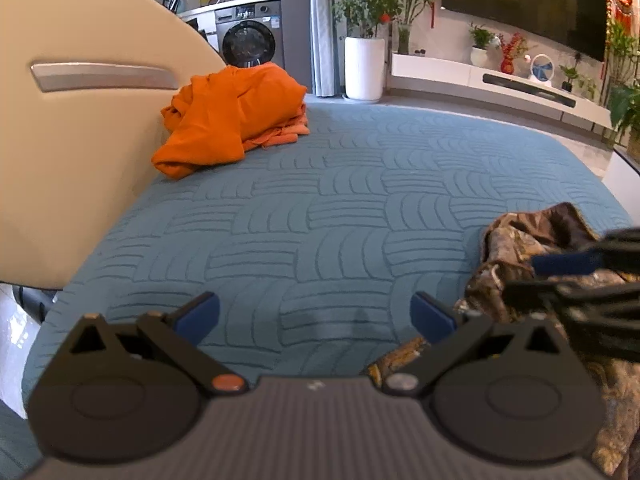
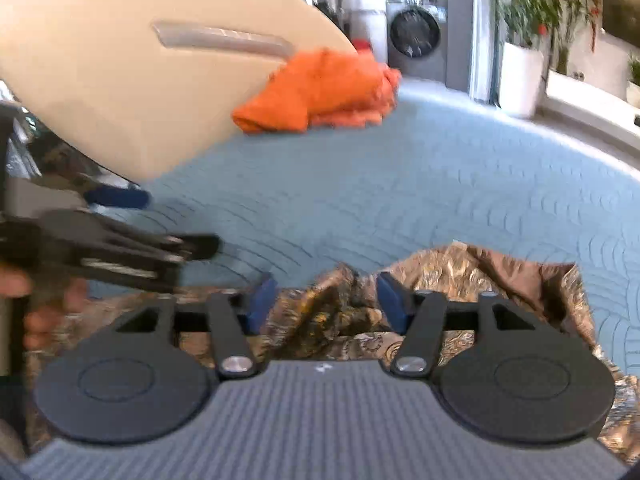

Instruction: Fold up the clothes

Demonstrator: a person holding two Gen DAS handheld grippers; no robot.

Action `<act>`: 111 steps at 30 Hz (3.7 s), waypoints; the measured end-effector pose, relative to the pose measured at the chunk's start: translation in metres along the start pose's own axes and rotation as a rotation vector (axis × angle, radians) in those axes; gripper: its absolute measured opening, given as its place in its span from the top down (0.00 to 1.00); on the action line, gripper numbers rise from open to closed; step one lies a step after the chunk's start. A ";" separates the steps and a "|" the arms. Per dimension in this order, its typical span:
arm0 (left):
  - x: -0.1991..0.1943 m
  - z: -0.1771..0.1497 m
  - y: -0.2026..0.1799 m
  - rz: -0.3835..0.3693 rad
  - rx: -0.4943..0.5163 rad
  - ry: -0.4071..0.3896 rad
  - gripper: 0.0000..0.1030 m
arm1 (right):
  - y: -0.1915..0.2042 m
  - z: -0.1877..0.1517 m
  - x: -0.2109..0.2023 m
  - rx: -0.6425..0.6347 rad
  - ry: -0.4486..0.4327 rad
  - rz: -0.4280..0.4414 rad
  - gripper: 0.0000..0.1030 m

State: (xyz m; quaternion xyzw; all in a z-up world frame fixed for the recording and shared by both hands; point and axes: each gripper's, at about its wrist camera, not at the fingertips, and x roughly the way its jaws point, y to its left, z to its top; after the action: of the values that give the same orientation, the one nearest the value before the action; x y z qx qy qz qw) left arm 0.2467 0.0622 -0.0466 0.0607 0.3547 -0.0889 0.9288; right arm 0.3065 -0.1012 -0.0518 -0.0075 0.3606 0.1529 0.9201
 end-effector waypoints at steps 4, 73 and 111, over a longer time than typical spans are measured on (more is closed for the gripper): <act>-0.007 -0.001 0.002 -0.057 0.007 -0.049 0.00 | 0.002 0.008 -0.009 0.068 -0.031 0.052 0.94; -0.013 -0.012 -0.049 -0.295 0.198 -0.088 0.06 | -0.049 -0.145 -0.241 -0.079 -0.294 -0.460 0.95; 0.000 -0.015 0.048 -0.477 -0.047 0.091 0.05 | 0.075 -0.041 -0.064 -0.312 0.025 0.012 0.95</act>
State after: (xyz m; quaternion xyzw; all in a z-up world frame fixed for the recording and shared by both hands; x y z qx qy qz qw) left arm 0.2474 0.1120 -0.0553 -0.0424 0.4023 -0.2947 0.8657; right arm 0.2134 -0.0523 -0.0317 -0.1501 0.3440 0.2123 0.9023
